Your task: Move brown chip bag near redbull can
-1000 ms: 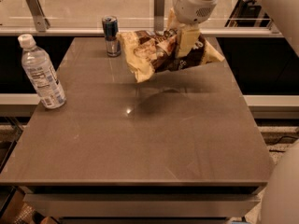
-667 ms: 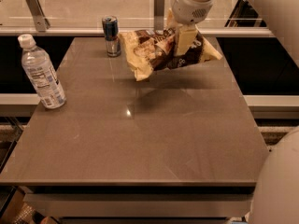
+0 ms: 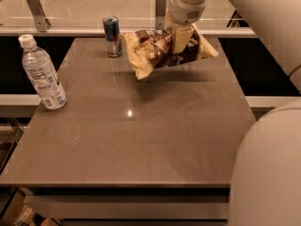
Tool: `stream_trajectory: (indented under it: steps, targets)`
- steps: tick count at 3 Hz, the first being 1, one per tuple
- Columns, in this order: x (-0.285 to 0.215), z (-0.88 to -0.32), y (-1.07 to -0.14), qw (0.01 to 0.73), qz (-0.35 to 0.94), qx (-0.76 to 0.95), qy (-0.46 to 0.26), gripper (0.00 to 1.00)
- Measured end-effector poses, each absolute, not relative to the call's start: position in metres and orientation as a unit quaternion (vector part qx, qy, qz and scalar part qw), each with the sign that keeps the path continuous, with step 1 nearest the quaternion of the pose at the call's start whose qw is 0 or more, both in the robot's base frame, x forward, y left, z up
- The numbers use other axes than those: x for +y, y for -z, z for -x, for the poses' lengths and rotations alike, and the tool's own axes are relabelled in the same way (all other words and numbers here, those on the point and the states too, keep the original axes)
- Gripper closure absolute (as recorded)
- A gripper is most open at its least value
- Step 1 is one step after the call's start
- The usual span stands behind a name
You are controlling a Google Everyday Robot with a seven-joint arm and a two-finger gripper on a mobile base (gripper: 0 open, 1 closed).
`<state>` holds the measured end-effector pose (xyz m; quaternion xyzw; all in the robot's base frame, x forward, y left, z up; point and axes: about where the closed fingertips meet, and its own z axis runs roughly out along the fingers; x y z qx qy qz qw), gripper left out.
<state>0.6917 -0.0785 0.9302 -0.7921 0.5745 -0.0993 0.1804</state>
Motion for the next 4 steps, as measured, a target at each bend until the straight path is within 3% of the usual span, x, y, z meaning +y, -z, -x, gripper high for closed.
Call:
stream_trajectory:
  steps: [4]
  targets:
    - [-0.045, -0.744, -0.903, 0.207, 0.81, 0.528, 0.146, 1.0]
